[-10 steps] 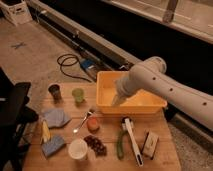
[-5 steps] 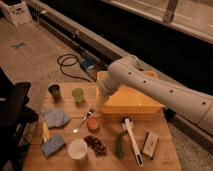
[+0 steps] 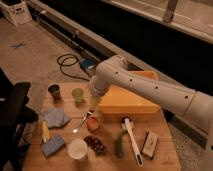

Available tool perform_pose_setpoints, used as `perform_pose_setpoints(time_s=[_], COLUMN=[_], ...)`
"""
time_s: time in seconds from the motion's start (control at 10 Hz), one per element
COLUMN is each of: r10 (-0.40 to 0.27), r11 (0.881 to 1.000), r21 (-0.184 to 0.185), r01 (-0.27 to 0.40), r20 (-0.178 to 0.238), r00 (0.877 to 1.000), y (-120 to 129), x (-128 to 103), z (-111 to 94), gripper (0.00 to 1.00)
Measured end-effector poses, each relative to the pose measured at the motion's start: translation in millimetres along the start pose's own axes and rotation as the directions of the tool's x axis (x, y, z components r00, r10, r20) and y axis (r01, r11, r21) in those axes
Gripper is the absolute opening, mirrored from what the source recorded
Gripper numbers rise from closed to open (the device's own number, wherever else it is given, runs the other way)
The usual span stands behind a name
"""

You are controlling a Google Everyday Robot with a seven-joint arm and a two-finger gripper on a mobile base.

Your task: Place fork in paper cup

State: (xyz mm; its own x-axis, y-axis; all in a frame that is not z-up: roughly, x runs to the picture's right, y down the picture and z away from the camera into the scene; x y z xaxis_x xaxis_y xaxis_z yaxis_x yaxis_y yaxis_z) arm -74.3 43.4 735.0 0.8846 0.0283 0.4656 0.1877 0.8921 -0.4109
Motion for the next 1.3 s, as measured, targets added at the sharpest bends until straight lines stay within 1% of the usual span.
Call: perform_pose_setpoints(time_s=[0.2, 0.3, 0.4, 0.6, 0.7, 0.8, 1.2, 1.3], r10=[-0.008, -0.035, -0.059, -0.098, -0.109, -0.113, -0.056, -0.038], r11=[1.0, 0.999, 0.998, 0.994, 0.992, 0.991, 0.992, 0.991], r21=[0.001, -0.009, -0.028, -0.058, -0.076, -0.085, -0.114, -0.127], r01=[0.008, 0.034, 0.057, 0.094, 0.104, 0.108, 0.05, 0.032], r20=[-0.019, -0.043, -0.058, -0.064, -0.063, -0.06, -0.051, -0.049], r00=[1.0, 0.998, 0.997, 0.993, 0.992, 0.992, 0.997, 0.998], y=[-3, -9, -13, -20, -22, -23, -20, -19], x=[1, -5, -14, -28, -26, -26, 0, 7], z=[-1, 2, 9, 24, 31, 36, 53, 61], gripper=[0.71, 0.71, 0.71, 0.71, 0.71, 0.71, 0.71, 0.71])
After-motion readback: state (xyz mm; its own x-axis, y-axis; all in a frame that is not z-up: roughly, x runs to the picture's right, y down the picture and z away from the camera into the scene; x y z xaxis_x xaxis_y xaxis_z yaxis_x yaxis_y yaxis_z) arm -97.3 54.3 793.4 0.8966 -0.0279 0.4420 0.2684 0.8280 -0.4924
